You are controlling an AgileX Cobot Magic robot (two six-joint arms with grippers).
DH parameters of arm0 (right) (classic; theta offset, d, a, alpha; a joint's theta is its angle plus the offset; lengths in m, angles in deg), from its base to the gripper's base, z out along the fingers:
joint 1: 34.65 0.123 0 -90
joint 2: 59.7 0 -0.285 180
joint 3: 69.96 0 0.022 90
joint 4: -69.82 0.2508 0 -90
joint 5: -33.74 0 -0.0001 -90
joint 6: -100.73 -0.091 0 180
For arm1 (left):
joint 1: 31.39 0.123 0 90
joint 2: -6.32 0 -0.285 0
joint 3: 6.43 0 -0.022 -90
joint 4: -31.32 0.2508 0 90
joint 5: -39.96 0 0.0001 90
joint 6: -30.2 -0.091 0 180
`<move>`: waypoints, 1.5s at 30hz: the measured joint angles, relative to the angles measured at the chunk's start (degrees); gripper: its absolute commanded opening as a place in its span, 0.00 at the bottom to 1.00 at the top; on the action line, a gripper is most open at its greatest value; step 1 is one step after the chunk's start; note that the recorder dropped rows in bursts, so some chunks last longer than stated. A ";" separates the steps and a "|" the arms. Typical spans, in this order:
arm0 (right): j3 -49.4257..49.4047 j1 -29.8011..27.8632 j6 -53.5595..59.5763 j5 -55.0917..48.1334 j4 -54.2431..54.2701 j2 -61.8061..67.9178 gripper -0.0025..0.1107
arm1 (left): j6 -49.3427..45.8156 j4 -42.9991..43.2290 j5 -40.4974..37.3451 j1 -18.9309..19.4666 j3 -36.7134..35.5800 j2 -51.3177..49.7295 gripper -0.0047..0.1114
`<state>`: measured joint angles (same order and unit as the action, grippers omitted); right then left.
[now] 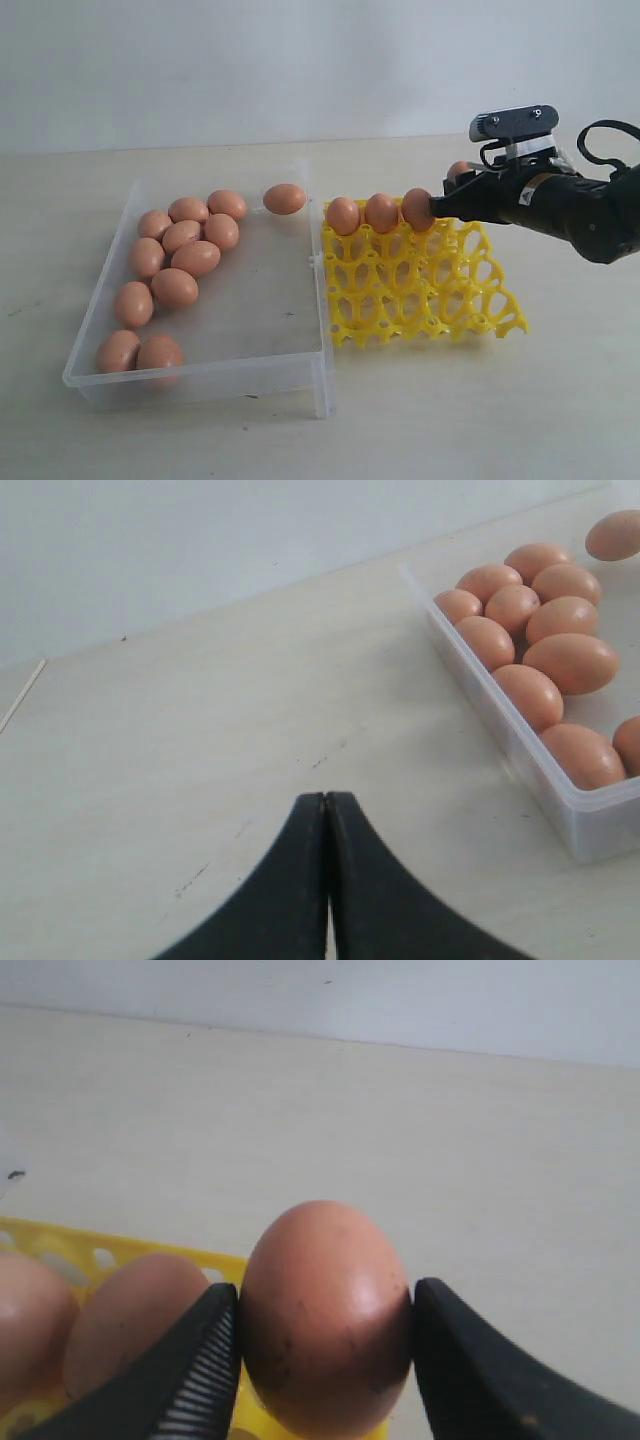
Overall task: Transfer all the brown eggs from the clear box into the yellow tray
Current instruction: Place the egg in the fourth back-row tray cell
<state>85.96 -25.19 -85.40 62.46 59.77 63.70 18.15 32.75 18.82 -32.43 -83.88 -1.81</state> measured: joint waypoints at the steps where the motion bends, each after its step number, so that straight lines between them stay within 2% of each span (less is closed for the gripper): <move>1: 0.00 0.00 -0.10 0.00 -0.24 0.26 0.02 | 0.00 0.00 0.00 0.00 0.00 0.00 0.04; 4: -0.03 0.00 -0.44 0.22 -0.51 0.59 0.04 | 0.00 0.00 0.00 0.00 0.00 0.00 0.04; 13: -0.12 0.00 -3.75 0.95 -4.70 0.93 0.23 | 0.00 0.00 0.00 0.00 0.00 0.00 0.04; 27: -0.12 -0.09 -5.00 -2.03 -5.06 1.18 0.50 | 0.00 0.00 0.00 0.00 0.00 0.00 0.04; 38: -0.12 -0.09 -6.28 -2.41 -5.06 1.04 0.52 | 0.00 0.00 0.00 0.00 0.00 0.00 0.04; 45: -0.15 -0.09 -9.17 -12.07 -6.50 -9.95 0.50 | 0.00 0.00 0.00 0.00 0.00 0.00 0.04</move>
<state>85.82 -25.28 -94.56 50.39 53.27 53.75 18.15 32.75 18.82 -32.43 -83.88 -1.81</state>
